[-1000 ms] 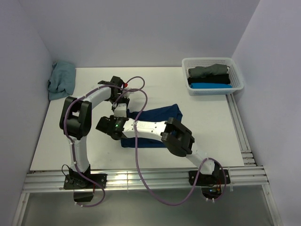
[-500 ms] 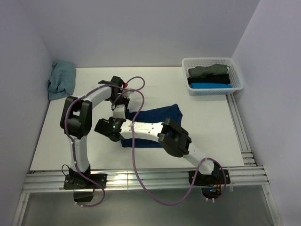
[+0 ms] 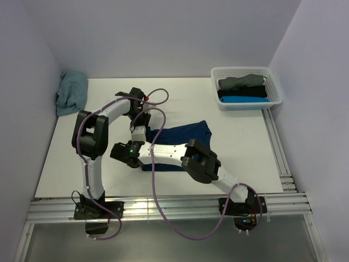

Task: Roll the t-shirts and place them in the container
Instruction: Roll the tshirt

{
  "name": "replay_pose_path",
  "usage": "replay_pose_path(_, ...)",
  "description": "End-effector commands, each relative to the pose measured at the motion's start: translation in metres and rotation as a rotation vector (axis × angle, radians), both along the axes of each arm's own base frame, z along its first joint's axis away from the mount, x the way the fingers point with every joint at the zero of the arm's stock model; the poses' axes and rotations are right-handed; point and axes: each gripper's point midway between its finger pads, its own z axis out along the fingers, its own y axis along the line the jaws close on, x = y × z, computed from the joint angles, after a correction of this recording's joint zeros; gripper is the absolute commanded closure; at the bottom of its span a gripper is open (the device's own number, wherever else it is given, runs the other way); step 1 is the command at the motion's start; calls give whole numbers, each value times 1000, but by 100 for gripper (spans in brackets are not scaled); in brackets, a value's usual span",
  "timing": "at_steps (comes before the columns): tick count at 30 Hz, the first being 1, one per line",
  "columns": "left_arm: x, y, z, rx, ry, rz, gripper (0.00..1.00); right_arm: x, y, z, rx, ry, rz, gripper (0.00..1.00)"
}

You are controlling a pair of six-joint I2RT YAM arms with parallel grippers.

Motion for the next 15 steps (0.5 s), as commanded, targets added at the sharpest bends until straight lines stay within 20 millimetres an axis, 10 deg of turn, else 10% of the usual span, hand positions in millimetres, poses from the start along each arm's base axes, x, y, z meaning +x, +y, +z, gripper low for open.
replay_pose_path(1,17,-4,7,0,-53,9,85,-21,-4,-9,-23,48,4,45)
replay_pose_path(15,29,-9,22,-55,-85,20,63,-30,33,5,371,132,45,86)
